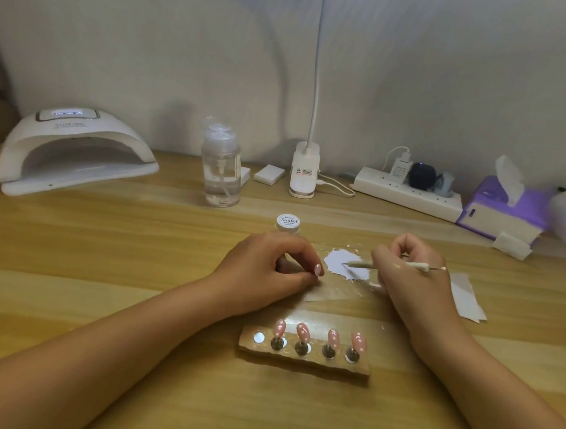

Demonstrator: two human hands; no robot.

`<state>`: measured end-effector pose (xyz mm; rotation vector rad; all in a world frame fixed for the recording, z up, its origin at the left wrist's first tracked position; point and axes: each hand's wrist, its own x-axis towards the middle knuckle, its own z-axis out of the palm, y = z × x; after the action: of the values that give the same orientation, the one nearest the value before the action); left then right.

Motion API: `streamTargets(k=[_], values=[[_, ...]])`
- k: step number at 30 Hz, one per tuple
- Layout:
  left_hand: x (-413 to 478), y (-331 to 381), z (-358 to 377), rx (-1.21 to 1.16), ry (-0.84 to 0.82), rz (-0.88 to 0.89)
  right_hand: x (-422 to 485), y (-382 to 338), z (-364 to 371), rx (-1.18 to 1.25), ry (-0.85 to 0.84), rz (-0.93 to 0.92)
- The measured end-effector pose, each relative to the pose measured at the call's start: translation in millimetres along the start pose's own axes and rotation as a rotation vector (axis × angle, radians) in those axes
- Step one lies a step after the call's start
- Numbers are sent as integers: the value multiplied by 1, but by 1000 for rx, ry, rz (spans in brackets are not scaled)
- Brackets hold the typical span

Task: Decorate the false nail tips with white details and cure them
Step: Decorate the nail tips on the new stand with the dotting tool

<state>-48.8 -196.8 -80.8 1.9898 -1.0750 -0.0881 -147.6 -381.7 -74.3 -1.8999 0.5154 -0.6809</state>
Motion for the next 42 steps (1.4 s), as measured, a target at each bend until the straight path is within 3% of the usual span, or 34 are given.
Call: streamTargets(k=[9,18,24,33,42], values=[[-2,3,0,24,3,-5,-1,-2,-1,130,83,46],[-2,4,-1,31,-1,4,-15,-18,-1,254,57,-121],[-2,4,-1,24,-7,11,-24,-21,12,452,-48,108],[-3,4,0,64,25,74,-27,-21,17,296,-176,44],[-3,3,1,98,28,93,-28,-20,17,277,-197,49]])
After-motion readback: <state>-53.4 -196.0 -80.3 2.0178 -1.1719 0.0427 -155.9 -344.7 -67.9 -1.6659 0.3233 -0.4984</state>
